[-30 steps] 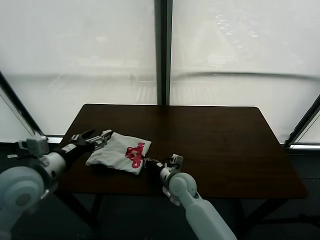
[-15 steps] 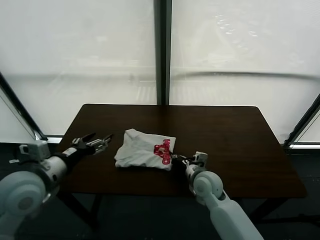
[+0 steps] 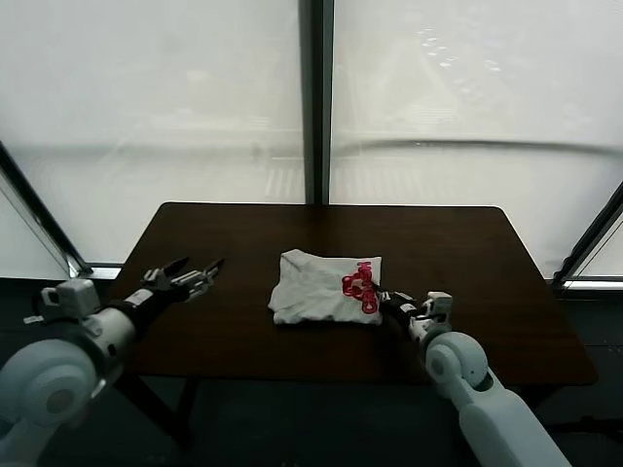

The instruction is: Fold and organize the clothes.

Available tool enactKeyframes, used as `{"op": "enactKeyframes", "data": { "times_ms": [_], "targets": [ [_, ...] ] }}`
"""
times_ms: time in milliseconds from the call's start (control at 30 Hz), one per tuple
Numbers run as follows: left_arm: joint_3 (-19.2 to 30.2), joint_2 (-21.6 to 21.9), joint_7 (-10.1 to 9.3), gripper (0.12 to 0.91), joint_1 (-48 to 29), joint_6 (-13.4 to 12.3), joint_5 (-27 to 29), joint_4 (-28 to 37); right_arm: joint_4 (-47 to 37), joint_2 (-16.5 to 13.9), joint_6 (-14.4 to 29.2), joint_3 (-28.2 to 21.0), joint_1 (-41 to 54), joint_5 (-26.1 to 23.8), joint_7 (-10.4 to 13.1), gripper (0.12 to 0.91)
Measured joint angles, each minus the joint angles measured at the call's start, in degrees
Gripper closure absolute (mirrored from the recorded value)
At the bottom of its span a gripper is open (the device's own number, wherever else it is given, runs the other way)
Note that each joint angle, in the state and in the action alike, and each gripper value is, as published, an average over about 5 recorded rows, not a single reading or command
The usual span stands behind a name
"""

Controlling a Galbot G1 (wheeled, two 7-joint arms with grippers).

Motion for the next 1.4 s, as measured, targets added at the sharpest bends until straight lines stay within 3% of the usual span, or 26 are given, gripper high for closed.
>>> {"op": "enactKeyframes", "data": {
  "times_ms": [100,300,433,533,667,833,1100,1400],
  "targets": [
    [0.5,-0.4,1.32,0.123,0.3,-1.7,2.3,0.4,1.4,-1.7,3.0,0.8,-1.9,-4.1,-1.5,0.664],
    [1.2,-1.1,3.13,0.123,0.4,-5.9,5.1,1.4,3.2,-4.6,12.9,2.7,-5.8,-12.7,-1.9,0.293],
    [1.1,-2.0,4.85,0.123,1.2,-8.1,8.6,1.8,4.6,-5.2,21.3,4.5,-8.2,-17.5,-1.8,0.142],
    [1.0,-2.8,6.67,0.123,2.3,-9.7,12.5,1.9,5.9,-5.0,27.3,6.1,-10.5,-21.3,-1.3,0.123],
    [0.9,-4.2,8.66,0.123,4.3,-12.4,18.7,2.0,8.3,-3.9,35.2,9.1,-14.2,-25.5,1.3,0.119],
    [0.7,-6.6,9.16,0.123,8.2,-17.7,26.6,2.2,11.8,-2.2,41.9,14.3,-20.8,-29.1,4.6,0.118],
    [0.2,-9.4,8.87,0.123,16.6,-27.4,37.9,3.8,17.6,-0.2,47.8,24.4,-35.8,-31.7,4.6,0.118],
    [-2.9,-10.2,8.38,0.123,28.2,-30.7,42.1,1.6,21.0,2.9,51.6,28.8,-49.7,-35.8,5.6,0.118]
  ]
}}
